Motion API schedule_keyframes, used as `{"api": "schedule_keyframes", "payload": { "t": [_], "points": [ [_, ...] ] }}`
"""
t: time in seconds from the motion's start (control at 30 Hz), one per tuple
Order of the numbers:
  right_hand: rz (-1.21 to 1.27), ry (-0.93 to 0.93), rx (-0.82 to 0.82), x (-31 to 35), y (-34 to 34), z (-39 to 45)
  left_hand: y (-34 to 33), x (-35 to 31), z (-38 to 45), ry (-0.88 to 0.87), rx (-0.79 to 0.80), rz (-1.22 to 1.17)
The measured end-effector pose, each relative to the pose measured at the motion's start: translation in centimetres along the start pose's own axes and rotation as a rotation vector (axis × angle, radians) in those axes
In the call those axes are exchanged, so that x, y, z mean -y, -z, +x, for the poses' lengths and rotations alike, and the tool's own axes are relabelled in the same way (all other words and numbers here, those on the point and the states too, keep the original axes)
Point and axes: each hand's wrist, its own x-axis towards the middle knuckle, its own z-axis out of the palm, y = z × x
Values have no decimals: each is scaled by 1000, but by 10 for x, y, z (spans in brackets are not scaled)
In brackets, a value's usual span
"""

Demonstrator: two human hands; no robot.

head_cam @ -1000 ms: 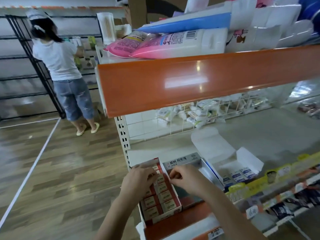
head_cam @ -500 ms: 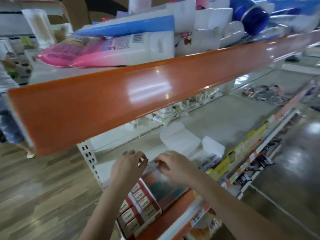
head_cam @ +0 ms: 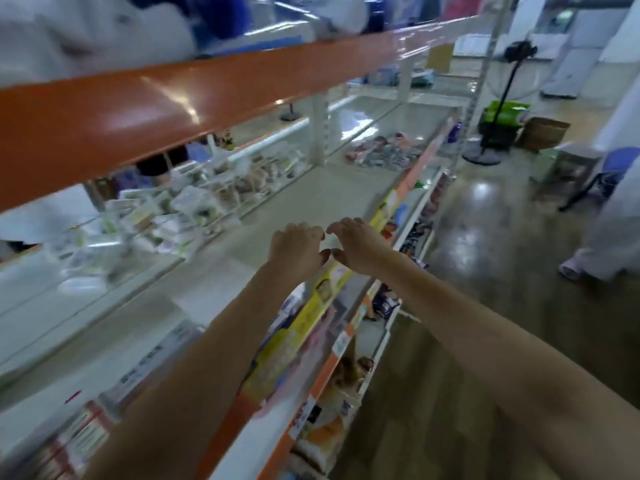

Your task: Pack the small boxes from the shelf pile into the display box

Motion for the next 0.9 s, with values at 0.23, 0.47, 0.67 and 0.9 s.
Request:
{"api": "schedule_keyframes", "payload": {
  "t": [0.23,0.47,0.67,0.9],
  "points": [
    [22,-153,16,-143,6,7,-25,-96,107,-45,102,-37],
    [1,-170,112,-245,12,30,-51,-146,204,15,155,-122],
    [60,-170,122,-318,4,83,-78,-163,288,11,161,-104],
    [145,-196,91,-391,-4,181,-102,-156,409,-6,131,-158]
  ]
}}
